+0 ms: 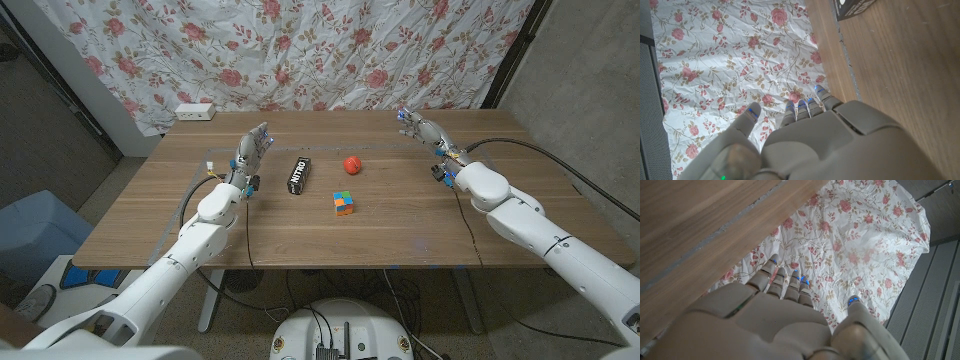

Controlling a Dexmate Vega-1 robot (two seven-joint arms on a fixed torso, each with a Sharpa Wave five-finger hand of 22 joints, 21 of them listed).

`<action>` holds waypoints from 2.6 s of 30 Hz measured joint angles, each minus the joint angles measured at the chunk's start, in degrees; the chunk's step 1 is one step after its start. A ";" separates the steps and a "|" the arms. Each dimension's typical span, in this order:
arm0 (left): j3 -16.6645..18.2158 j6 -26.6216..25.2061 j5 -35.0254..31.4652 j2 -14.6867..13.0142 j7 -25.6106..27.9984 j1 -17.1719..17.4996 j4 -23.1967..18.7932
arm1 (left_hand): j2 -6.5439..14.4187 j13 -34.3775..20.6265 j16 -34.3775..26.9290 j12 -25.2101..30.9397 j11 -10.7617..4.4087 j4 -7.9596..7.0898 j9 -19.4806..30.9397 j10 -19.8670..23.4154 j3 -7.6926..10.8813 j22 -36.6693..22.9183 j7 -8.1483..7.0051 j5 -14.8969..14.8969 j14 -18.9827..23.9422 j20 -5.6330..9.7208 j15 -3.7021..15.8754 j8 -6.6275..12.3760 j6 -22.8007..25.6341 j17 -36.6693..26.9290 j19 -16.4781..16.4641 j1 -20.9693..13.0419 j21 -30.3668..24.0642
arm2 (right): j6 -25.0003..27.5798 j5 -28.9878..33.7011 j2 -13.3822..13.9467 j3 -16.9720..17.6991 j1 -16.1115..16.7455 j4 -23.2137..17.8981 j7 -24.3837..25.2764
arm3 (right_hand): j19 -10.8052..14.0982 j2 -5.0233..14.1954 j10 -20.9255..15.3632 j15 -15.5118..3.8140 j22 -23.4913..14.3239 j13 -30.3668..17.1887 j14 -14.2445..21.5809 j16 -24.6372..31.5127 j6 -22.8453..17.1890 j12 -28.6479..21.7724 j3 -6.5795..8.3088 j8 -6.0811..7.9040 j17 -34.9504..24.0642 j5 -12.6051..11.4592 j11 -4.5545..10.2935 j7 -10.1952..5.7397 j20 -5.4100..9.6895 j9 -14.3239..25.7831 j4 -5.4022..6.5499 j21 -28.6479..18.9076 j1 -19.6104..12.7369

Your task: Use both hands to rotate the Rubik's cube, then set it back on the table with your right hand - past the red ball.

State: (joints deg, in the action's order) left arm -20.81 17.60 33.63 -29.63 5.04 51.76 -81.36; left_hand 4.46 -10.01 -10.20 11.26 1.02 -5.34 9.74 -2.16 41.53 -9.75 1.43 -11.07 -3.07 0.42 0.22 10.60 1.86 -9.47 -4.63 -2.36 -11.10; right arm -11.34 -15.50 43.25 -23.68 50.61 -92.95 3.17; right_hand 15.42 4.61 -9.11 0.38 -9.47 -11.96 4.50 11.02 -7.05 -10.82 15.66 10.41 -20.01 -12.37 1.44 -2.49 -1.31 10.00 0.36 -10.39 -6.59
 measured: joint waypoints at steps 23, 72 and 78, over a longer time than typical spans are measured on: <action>0.95 -0.11 -0.21 -1.06 1.28 1.98 -1.98 | 0.00 0.01 0.00 0.00 -0.31 0.23 -0.01 0.31 0.23 0.00 0.00 0.00 0.31 0.22 0.31 0.00 -0.01 0.01 -0.22 0.00 0.00 | 13.63 12.64 9.08 -0.46 3.70 -16.75 0.39 | -2.38 -0.91 1.97 0.02 0.01 0.79 -3.29 -0.44 2.18 0.24 0.64 -0.26 2.29 0.28 0.71 -2.12 -1.17 -0.01 -3.30 0.00 -2.27; 3.31 -0.19 1.20 -3.80 1.11 4.83 -2.55 | 0.15 0.01 0.00 0.00 -0.29 0.23 -0.02 0.92 0.23 0.01 0.11 0.00 0.62 0.30 0.61 -0.01 0.51 -0.28 -0.31 0.15 0.00 | 40.20 36.69 17.41 -11.07 -8.80 -39.12 -28.16 | -15.37 -4.66 8.44 5.98 0.01 0.89 -14.37 -0.40 11.71 0.24 4.69 0.00 6.18 1.79 2.48 -2.45 -6.17 0.56 -10.95 0.45 -14.79; 3.42 -0.28 1.30 -4.12 0.67 4.86 -2.55 | 0.15 0.01 0.00 0.00 -0.29 -0.01 -0.02 0.92 0.47 0.01 0.21 0.00 0.62 -0.01 0.61 -0.01 1.02 -0.27 -0.62 0.15 0.00 | 43.42 40.12 16.94 -13.53 -11.53 -40.90 -34.30 | -15.36 -4.34 9.04 6.71 0.01 0.90 -14.42 -0.21 13.13 0.24 5.28 0.00 6.45 1.79 2.46 -2.03 -6.17 0.55 -11.06 0.45 -16.32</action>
State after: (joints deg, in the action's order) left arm -17.39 17.32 34.92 -33.75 5.71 56.61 -83.91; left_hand 4.62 -9.99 -10.20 11.26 0.73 -5.35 9.72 -1.24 42.00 -9.73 1.65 -11.07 -2.45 0.41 0.83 10.59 2.89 -9.75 -5.25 -2.21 -11.10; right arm 32.09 24.62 60.19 -37.21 39.08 -133.85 -31.13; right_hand 0.06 0.27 -0.07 7.09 -9.45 -11.07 -9.92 10.82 6.08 -10.58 20.94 10.41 -13.57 -10.59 3.89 -4.52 -7.48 10.55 -10.70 -9.94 -22.91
